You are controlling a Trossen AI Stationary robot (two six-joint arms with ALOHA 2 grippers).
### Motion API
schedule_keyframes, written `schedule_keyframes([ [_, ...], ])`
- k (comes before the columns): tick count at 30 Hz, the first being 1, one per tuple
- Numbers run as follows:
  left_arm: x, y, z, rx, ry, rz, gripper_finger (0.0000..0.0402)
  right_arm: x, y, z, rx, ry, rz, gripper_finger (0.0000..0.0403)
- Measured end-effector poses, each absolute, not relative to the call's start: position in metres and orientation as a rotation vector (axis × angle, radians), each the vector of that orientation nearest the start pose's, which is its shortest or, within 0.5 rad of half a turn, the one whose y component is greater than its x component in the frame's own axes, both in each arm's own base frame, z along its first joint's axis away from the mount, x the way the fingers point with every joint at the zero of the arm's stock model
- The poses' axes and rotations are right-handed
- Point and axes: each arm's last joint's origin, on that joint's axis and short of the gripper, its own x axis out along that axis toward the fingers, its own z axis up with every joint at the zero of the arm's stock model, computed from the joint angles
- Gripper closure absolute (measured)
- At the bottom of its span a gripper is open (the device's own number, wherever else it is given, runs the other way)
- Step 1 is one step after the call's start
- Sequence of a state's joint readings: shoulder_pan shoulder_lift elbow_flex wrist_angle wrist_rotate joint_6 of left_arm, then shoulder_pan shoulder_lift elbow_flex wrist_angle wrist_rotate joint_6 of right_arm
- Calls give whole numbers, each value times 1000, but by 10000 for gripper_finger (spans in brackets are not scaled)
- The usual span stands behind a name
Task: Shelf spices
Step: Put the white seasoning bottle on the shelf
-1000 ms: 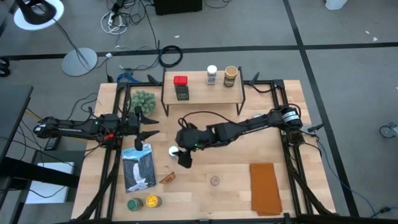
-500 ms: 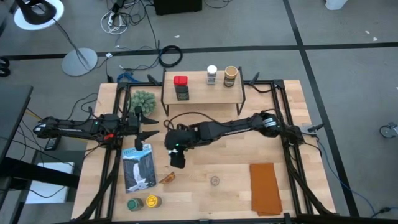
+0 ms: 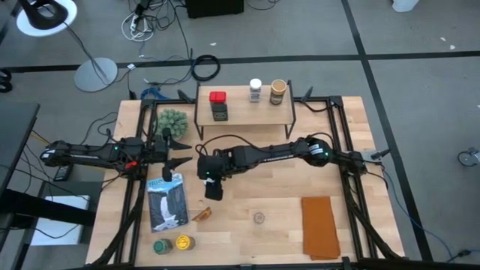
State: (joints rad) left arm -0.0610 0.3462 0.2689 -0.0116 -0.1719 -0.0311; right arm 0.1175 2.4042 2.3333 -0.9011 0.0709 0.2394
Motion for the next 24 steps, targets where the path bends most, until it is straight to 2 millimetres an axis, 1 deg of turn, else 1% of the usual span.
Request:
schedule_keyframes([
  [7, 117, -2, 225, -21, 87, 112, 198, 515, 58, 244, 138, 965, -87, 153],
  [14, 117, -2, 225, -21, 87, 112, 198, 513, 58, 228, 207, 1011, -140, 154],
  [18, 117, -2, 225, -21, 87, 112, 198, 511, 58, 214, 224, 1052, -160, 154],
  [24, 117, -2, 225, -21, 87, 112, 198, 516, 58, 214, 204, 992, -135, 156],
])
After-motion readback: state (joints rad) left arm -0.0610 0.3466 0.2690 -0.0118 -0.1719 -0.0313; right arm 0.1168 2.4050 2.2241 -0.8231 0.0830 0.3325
